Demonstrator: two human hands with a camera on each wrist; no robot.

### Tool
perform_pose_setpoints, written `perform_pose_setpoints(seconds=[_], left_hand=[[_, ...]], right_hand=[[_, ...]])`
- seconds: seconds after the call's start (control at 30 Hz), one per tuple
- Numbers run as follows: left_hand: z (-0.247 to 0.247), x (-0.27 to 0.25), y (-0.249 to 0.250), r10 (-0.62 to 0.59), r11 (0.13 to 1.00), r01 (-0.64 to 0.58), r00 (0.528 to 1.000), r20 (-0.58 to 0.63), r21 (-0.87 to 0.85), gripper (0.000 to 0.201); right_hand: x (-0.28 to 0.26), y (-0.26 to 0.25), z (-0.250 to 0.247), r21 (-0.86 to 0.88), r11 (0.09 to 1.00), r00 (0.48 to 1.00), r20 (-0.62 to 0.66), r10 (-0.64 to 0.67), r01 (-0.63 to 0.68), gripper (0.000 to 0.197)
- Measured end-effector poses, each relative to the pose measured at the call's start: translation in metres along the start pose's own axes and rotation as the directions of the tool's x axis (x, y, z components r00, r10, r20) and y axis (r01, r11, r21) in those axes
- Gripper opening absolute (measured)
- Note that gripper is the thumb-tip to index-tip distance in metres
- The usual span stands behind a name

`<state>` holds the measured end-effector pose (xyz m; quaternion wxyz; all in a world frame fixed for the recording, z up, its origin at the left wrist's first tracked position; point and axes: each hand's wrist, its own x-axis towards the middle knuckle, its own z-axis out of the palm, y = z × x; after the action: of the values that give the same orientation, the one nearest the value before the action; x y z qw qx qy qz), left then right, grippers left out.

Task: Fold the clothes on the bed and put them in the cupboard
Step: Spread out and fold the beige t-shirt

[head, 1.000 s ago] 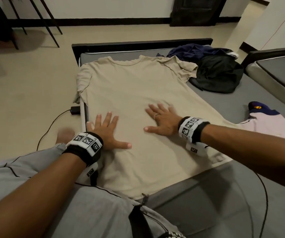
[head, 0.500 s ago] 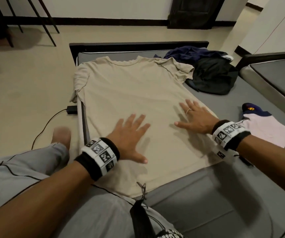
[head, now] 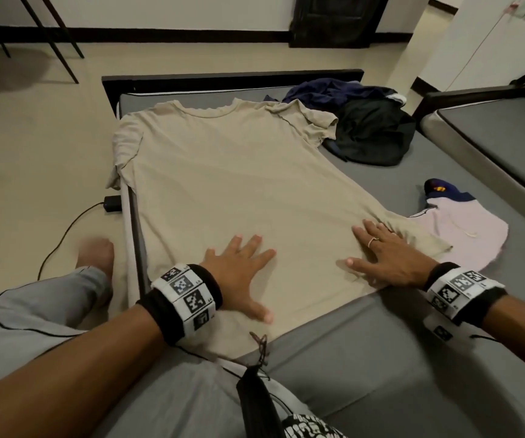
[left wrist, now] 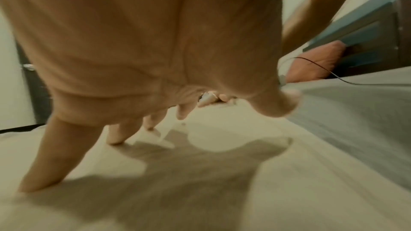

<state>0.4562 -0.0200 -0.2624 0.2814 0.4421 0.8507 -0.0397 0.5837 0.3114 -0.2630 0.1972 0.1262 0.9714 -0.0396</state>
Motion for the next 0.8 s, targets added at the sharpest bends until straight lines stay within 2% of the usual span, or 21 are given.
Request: perform_pose_setpoints(seconds=[0.03,0.1,0.23,0.3,0.4,0.47,0.53,0.6,0.63,0.67,0.73,0.8], left_hand=[[-0.003,0.001,-0.009,-0.087,0.993,0.083,0.995,-0.048,-0.084,0.127],[-0.008,0.0,-0.031,-0.27,0.948,0.253,0.961,-0.066,-0.193,0.122],[-0.014,-0.01,-0.057,-0.517,0.848,0.506,0.856,-0.034,-0.157,0.132],[-0.019,-0.015,-0.064,-0.594,0.792,0.59,0.804,0.022,-0.158,0.137],[-0.031,-0.016,-0.08,-0.652,0.748,0.658,0.753,0.091,-0.085,0.124],[-0.048,-0.014,-0.087,-0.708,0.704,0.708,0.706,0.034,-0.054,0.115],[-0.069,-0.006,-0.095,-0.685,0.728,0.683,0.719,-0.114,-0.064,0.107],[-0.09,0.014,-0.109,-0.553,0.831,0.549,0.796,-0.246,-0.089,0.097],[-0.099,0.026,-0.117,-0.478,0.877,0.468,0.835,-0.273,-0.106,0.094],[-0.107,0.04,-0.126,-0.415,0.91,0.396,0.866,-0.278,-0.123,0.093],[-0.117,0.064,-0.141,-0.351,0.932,0.308,0.898,-0.266,-0.189,0.096],[-0.115,0.079,-0.156,-0.329,0.936,0.286,0.916,-0.228,-0.203,0.104]], right_hand=[[0.002,-0.002,-0.005,0.023,1.0,0.999,-0.044,-0.007,0.008,0.122],[0.01,0.0,-0.011,0.002,1.0,0.995,-0.094,0.019,-0.019,0.119],[0.018,0.013,-0.01,-0.137,0.981,0.99,0.029,0.141,-0.135,0.125],[0.022,0.019,-0.018,-0.101,0.97,0.973,0.048,0.226,-0.22,0.123],[0.041,0.013,-0.044,-0.134,0.947,0.956,-0.005,0.294,-0.292,0.129],[0.058,-0.007,-0.063,-0.178,0.947,0.962,-0.088,0.257,-0.269,0.119],[0.084,-0.038,-0.083,-0.169,0.975,0.984,-0.133,0.121,-0.143,0.105],[0.116,-0.079,-0.101,-0.112,0.991,0.994,-0.078,-0.079,0.07,0.097],[0.135,-0.101,-0.106,-0.085,0.982,0.983,-0.052,-0.174,0.169,0.095],[0.154,-0.123,-0.11,-0.072,0.965,0.966,-0.04,-0.254,0.251,0.094],[0.192,-0.16,-0.11,-0.098,0.932,0.936,-0.005,-0.352,0.35,0.095],[0.222,-0.181,-0.103,-0.124,0.927,0.935,0.065,-0.348,0.353,0.106]])
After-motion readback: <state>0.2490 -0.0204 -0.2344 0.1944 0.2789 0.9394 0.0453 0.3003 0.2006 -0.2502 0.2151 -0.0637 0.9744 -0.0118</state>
